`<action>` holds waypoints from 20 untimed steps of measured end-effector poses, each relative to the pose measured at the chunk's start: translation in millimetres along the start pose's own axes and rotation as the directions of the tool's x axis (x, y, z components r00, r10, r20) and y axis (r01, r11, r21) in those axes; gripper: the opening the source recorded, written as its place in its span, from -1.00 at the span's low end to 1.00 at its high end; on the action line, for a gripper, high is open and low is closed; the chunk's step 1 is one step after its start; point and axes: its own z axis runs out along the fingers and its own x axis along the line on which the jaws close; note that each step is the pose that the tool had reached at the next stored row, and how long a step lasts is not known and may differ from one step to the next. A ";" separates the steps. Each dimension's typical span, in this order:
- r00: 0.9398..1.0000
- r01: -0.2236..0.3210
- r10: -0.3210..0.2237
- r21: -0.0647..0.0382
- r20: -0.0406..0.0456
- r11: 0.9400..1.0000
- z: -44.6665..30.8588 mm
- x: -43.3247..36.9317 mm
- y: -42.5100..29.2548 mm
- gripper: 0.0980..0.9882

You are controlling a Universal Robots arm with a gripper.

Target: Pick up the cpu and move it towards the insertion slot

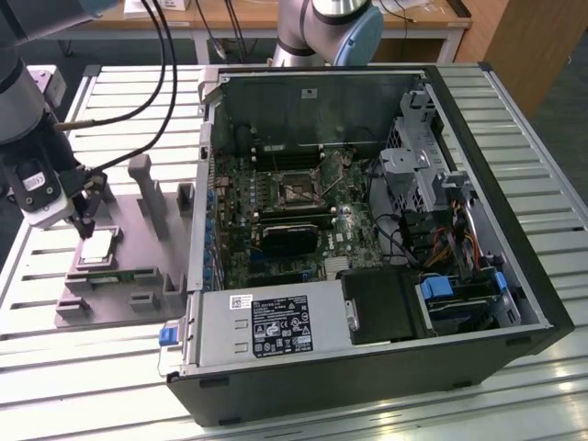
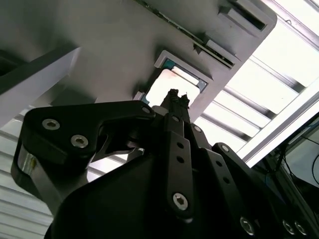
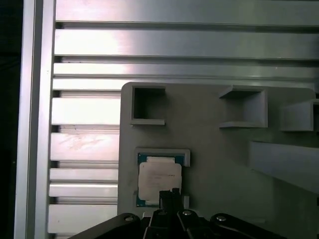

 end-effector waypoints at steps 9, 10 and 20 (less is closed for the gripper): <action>1.000 -0.006 0.006 -0.003 0.000 1.000 14.9 1.4 -0.8 -0.99; 1.000 -0.007 0.007 -0.004 0.000 1.000 15.9 1.8 -0.8 -0.99; 1.000 -0.008 0.008 -0.007 0.000 1.000 29.4 3.8 -1.1 -0.99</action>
